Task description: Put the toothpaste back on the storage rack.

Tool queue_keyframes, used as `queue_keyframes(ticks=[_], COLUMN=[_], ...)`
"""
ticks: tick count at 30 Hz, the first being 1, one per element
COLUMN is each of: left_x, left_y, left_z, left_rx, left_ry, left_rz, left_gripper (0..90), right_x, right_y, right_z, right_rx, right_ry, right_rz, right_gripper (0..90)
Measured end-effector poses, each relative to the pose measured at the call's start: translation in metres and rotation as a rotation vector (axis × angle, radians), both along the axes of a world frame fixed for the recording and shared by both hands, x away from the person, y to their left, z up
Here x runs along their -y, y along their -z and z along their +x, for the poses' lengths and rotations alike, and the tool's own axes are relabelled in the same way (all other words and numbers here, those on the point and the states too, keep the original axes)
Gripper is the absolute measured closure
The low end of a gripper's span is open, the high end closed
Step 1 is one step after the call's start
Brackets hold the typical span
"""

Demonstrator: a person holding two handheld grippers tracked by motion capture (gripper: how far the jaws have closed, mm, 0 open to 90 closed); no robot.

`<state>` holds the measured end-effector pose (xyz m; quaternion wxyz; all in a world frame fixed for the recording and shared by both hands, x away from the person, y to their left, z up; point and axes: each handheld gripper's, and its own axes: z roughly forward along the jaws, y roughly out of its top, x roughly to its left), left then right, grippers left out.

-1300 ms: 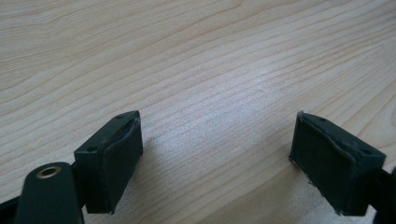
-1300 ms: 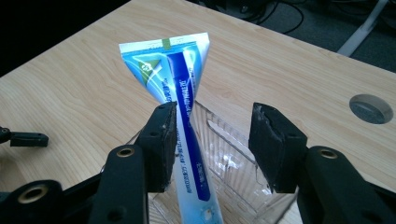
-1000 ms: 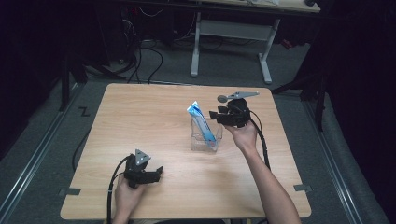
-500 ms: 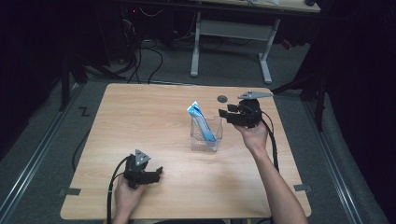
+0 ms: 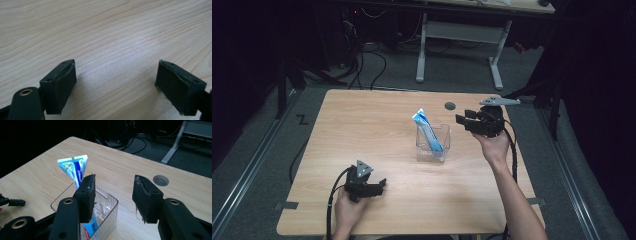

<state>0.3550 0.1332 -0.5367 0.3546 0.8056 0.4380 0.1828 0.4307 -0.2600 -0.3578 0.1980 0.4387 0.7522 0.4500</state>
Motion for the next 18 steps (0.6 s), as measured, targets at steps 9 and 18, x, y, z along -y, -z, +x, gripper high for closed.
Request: queue_keyframes(ticks=[9,18], left_x=[0.000,0.000], left_y=[0.000,0.000], left_z=[0.000,0.000], left_rx=[0.000,0.000], left_ry=[0.000,-0.001], left_rz=[0.000,-0.001], left_gripper=[16.9,16.9], right_x=[0.013,0.022], right_y=[-0.008,-0.014], right_z=[-0.013,-0.022], right_rx=[0.038,0.061], right_ry=[0.045,0.056], right_rz=[-0.012,0.001], right_gripper=[56.2,59.0])
